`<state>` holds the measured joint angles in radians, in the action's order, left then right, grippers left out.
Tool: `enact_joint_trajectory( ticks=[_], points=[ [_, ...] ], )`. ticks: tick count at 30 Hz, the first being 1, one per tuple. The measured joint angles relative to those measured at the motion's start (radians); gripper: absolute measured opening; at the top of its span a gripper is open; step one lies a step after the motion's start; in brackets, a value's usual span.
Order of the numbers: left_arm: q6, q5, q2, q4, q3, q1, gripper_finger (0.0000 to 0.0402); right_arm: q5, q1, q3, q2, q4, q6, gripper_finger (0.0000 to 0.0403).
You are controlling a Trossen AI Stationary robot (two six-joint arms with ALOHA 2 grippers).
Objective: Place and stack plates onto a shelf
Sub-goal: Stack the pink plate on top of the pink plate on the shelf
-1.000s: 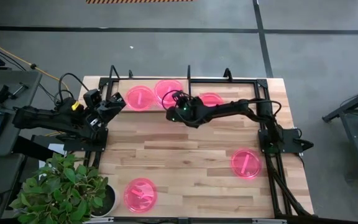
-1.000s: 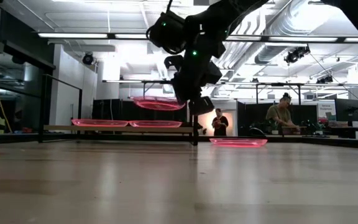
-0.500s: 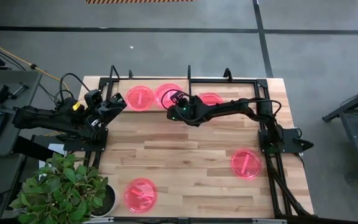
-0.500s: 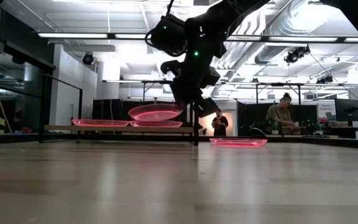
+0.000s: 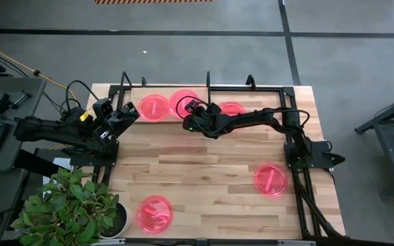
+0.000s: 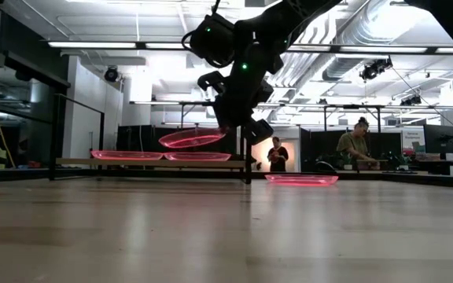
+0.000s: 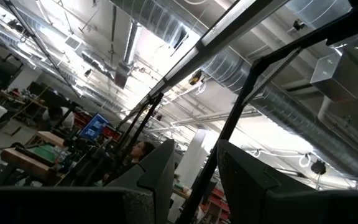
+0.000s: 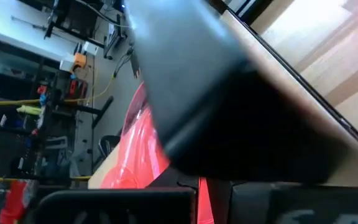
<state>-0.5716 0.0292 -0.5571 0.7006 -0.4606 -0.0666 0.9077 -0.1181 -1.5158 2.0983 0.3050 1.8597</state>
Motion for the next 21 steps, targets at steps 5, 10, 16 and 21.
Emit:
enact_joint_trajectory(
  ticks=[5,10,16,21],
  points=[
    [0.0,0.0,0.0,0.0,0.0,0.0,0.0111,-0.012,-0.003,0.0,0.0,0.004,-0.037,0.0001],
    [0.0,0.0,0.0,0.0,0.0,0.0,0.0111,-0.055,-0.013,0.0,0.0,0.009,-0.045,0.0039],
    [0.0,0.0,0.0,0.0,0.0,0.0,0.0111,-0.071,-0.018,0.0,-0.002,0.03,-0.029,0.0129],
    [0.0,0.001,0.0,0.0,0.0,0.0,0.0111,-0.08,-0.018,-0.01,-0.002,0.039,-0.044,0.0171]
  ],
)
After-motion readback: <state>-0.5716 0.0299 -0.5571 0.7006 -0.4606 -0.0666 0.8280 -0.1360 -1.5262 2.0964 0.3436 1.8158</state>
